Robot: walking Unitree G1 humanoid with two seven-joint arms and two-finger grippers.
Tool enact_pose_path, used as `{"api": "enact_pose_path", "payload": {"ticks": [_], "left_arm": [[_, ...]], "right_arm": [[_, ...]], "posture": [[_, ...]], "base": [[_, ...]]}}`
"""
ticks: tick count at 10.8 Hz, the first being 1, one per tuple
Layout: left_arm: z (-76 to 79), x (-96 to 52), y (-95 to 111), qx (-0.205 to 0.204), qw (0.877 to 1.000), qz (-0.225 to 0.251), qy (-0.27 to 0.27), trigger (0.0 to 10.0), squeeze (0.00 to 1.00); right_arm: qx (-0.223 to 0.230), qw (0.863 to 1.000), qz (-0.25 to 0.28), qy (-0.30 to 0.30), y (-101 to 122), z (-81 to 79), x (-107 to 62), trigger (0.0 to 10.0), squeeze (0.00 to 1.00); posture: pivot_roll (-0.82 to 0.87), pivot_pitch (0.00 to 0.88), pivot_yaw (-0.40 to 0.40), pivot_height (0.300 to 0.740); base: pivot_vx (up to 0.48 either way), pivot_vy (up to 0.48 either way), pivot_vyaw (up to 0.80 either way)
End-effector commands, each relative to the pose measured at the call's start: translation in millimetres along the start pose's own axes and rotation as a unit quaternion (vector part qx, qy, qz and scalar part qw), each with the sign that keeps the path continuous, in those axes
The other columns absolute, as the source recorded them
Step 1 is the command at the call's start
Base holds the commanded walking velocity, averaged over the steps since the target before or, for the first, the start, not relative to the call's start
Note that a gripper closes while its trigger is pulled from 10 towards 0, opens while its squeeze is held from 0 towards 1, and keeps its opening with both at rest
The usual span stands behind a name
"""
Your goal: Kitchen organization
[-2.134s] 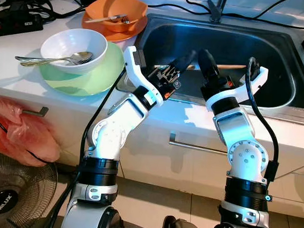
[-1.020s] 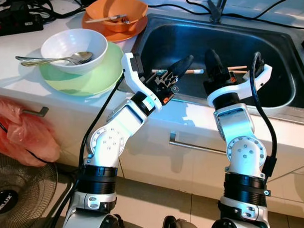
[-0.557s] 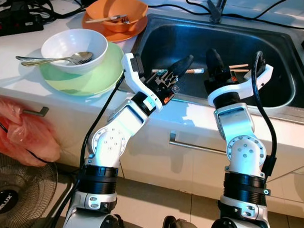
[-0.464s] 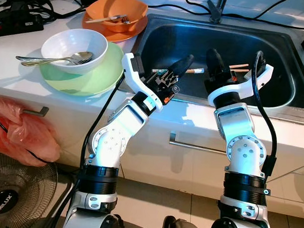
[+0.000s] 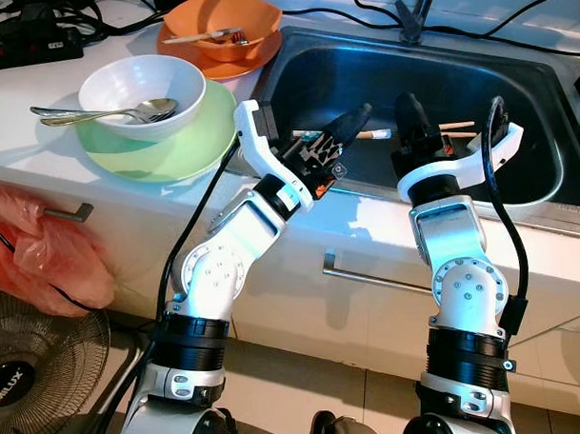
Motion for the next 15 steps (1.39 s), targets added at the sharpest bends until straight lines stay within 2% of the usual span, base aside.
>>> {"api": "enact_pose_path", "payload": {"ticks": [1, 2, 3, 4, 5, 6, 7, 12, 14, 15], "left_arm": [[2.4, 6.3, -2.9, 0.022, 1.0, 0.002, 0.02, 10.0, 0.2], [1.9, 6.0, -3.4, 0.025, 0.999, 0.002, 0.022, 10.0, 0.13], [1.6, 6.0, -3.5, 0.025, 0.999, 0.002, 0.023, 10.0, 0.0], [1.3, 6.1, -3.4, 0.028, 0.999, 0.002, 0.025, 10.0, 0.0], [1.0, 6.1, -3.8, 0.027, 0.999, 0.003, 0.025, 10.0, 0.0], [1.1, 6.0, -4.3, 0.022, 0.999, 0.003, 0.023, 10.0, 0.17], [0.7, 5.4, -4.9, 0.011, 1.0, 0.005, 0.022, 10.0, 1.0], [0.2, 2.4, -8.7, 0.007, 1.0, -0.001, 0.019, 10.0, 1.0], [-6.6, -3.4, -7.1, 0.03, 0.999, -0.006, 0.033, 10.0, 1.0], [-18.0, -11.8, -2.7, 0.074, 0.995, -0.004, 0.06, 10.0, 1.0]], "right_arm": [[-0.016, 1.0, -0.017, 0.0, -9.3, -4.5, 3.2, 0.0, 0.0], [-0.015, 1.0, -0.016, -0.001, -9.1, -4.1, 3.1, 0.0, 0.0], [-0.015, 1.0, -0.016, -0.002, -9.1, -4.1, 3.1, 0.0, 0.0], [-0.015, 1.0, -0.016, -0.004, -8.9, -3.5, 3.3, 0.6, 0.0], [-0.016, 1.0, -0.016, -0.005, -8.8, -3.1, 3.4, 10.0, 0.0], [-0.016, 1.0, -0.017, -0.005, -8.8, -3.0, 3.2, 10.0, 0.0], [-0.016, 1.0, -0.018, -0.007, -8.6, -2.5, 3.0, 10.0, 0.0], [-0.02, 1.0, -0.016, -0.012, -7.5, -0.4, 4.2, 10.0, 0.0], [-0.036, 0.999, -0.004, -0.019, -2.5, 2.4, 6.0, 10.0, 0.0], [-0.093, 0.995, 0.016, -0.024, 8.8, 4.1, 10.4, 10.0, 0.0]], "posture": [[0.0, 0.148, -0.001, 0.74], [0.0, 0.148, -0.001, 0.74], [0.0, 0.148, -0.001, 0.74], [-0.01, 0.148, 0.0, 0.74], [-0.01, 0.148, 0.0, 0.74], [-0.01, 0.15, 0.0, 0.74], [-0.01, 0.15, -0.002, 0.74], [-0.01, 0.145, -0.004, 0.74], [0.0, 0.144, -0.004, 0.74], [0.0, 0.143, -0.004, 0.74]], "base": [[0.0, 0.0, 0.0], [0.0, 0.0, 0.0], [0.0, 0.0, 0.0], [0.0, 0.0, 0.0], [0.0, 0.0, 0.0], [0.0, 0.0, 0.0], [0.0, 0.0, 0.0], [0.0, 0.0, 0.0], [0.0, 0.0, 0.0], [0.0, 0.0, 0.0]]}}
Point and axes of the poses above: a point about 5 cm out from each wrist's last joint towards the gripper, its own x axis pointing out of the wrist towards the gripper, its own y axis along the axis of the wrist's last joint, z = x × y, the point moved 3 cm from there along x, pointing out of the wrist towards the gripper, and after that the axes turned 4 degrees about x, right-handed, at the moved point
